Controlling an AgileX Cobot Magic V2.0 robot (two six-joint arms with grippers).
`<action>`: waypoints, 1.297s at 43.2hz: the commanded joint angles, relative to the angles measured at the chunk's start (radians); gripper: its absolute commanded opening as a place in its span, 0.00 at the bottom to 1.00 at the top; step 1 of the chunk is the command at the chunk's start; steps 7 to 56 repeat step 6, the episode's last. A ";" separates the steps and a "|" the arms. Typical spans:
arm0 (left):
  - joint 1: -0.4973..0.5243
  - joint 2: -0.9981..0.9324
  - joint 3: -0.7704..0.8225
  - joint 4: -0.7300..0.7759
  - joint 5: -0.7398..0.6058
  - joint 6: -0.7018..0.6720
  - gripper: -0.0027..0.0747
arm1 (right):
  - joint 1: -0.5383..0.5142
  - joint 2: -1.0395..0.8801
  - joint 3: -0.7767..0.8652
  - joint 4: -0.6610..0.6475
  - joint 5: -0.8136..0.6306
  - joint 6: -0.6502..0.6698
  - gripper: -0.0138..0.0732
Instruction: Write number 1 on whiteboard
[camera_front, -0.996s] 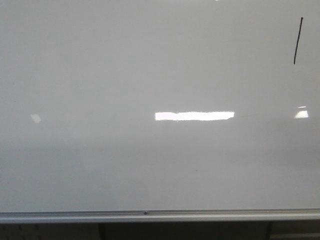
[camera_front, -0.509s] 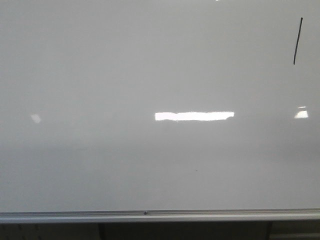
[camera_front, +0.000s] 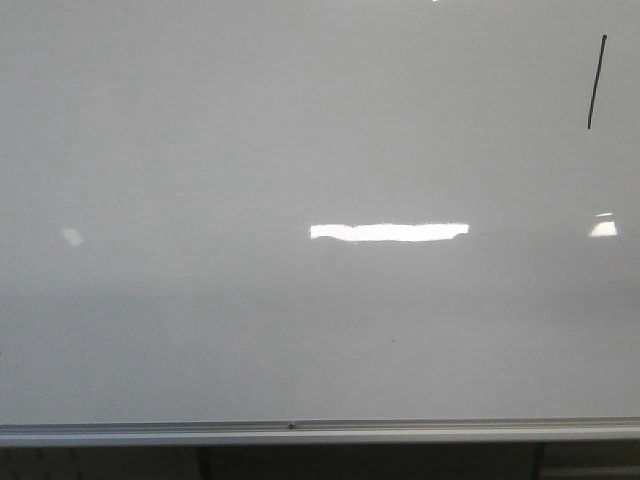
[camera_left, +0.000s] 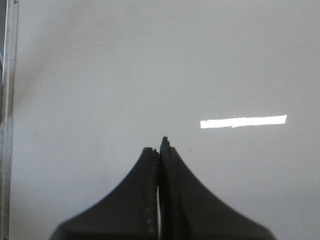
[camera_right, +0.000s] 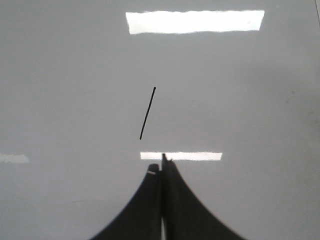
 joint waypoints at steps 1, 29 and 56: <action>0.001 -0.015 0.023 0.000 -0.079 -0.006 0.01 | -0.005 -0.017 -0.021 0.005 -0.088 -0.012 0.09; 0.001 -0.015 0.023 0.000 -0.079 -0.006 0.01 | -0.005 -0.017 -0.021 0.005 -0.088 -0.012 0.09; 0.001 -0.015 0.023 0.000 -0.079 -0.006 0.01 | -0.005 -0.017 -0.021 0.005 -0.088 -0.012 0.09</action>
